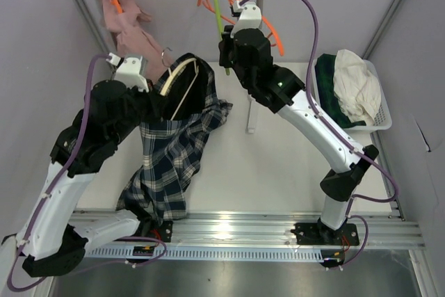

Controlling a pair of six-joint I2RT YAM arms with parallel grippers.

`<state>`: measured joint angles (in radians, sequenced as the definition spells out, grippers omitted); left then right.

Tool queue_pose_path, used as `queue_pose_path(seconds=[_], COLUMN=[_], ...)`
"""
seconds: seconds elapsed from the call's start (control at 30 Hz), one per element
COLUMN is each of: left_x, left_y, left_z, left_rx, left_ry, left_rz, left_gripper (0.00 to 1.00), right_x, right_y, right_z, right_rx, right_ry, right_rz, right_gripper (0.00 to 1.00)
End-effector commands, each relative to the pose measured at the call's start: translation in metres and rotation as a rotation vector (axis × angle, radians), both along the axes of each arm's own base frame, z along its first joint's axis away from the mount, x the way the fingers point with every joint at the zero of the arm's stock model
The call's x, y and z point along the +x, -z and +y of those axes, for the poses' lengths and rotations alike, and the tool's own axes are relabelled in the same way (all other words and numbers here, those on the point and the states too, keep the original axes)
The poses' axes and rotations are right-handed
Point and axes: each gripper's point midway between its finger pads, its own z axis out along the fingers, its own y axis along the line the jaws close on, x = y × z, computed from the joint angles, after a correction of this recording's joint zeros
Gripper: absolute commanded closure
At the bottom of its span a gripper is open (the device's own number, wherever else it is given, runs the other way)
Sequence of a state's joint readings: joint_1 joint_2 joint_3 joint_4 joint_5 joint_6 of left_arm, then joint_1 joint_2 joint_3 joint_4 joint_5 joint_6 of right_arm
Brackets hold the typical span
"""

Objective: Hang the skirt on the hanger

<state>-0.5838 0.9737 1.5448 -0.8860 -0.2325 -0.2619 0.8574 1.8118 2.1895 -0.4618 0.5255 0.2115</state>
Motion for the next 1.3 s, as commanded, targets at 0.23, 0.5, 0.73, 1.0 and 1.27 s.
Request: queue_pose_path(seconds=[0.23,0.5,0.73,1.0,1.27], left_x=[0.040,0.078,0.112,0.158,0.197], left_y=[-0.097,-0.132,-0.173,-0.182,-0.185], left_z=[0.013,0.024,0.040,0.044,0.058], left_rx=[-0.113,-0.135,-0.140,-0.196,-0.235], left_ry=[-0.162,-0.205,-0.221,-0.112,-0.082], left_rz=[-0.209,-0.260,-0.325,-0.387,-0.427], left_gripper=[1.00,1.00,1.00,1.00,1.00], right_x=[-0.004,0.000,0.004,0.007,0.013], right_y=[-0.015,-0.016,-0.013,-0.016,-0.016], right_z=[-0.023,-0.027,-0.026,-0.019,-0.010], right_rx=[0.031,0.042,0.045,0.056,0.069], right_ry=[-0.016,-0.039,-0.054,-0.086,-0.106], right_rz=[0.001,0.007,0.011,0.008,0.000], right_gripper=[1.00,1.00,1.00,1.00,1.00])
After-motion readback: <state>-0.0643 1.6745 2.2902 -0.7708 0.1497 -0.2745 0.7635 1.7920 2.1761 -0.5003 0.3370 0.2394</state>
